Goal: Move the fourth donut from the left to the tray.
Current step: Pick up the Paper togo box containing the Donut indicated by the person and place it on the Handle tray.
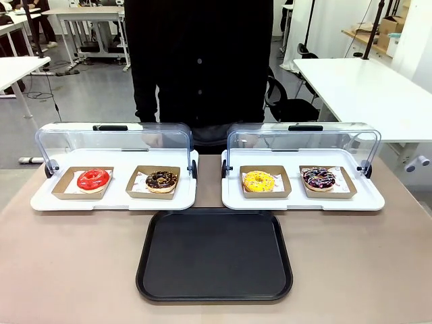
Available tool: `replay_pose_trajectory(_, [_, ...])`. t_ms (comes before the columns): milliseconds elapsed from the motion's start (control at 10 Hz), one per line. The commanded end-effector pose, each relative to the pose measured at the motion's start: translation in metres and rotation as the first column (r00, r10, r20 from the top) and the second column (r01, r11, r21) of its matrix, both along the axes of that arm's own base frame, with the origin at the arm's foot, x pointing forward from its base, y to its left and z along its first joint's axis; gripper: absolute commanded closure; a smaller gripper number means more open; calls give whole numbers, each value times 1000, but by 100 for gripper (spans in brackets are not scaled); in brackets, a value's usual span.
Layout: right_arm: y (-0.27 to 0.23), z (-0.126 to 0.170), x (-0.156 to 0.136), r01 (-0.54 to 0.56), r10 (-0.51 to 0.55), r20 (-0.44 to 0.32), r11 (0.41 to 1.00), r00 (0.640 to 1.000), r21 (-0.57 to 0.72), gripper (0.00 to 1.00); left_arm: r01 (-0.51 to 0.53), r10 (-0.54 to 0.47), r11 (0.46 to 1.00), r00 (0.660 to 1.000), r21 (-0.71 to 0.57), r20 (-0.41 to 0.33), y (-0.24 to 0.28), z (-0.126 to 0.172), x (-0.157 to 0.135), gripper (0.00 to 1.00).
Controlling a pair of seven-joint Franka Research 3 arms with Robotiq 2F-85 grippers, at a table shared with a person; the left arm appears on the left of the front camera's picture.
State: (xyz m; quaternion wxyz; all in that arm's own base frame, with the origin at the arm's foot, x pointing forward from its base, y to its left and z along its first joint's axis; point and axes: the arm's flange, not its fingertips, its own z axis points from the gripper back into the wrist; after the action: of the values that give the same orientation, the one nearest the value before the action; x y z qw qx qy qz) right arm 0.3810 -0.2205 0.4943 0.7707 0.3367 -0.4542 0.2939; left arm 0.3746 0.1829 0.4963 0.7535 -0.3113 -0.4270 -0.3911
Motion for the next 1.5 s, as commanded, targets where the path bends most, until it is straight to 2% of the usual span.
replay_pose_trajectory(0, [1, 0, 2, -4, 3, 41, 1000, 999, 10, 0, 9, -9, 1000, 1000, -13, 29, 1, 1, 2, 0])
replay_pose_trajectory(1400, [1, 0, 2, -4, 3, 41, 1000, 999, 10, 0, 9, -9, 1000, 1000, -13, 29, 1, 1, 2, 0])
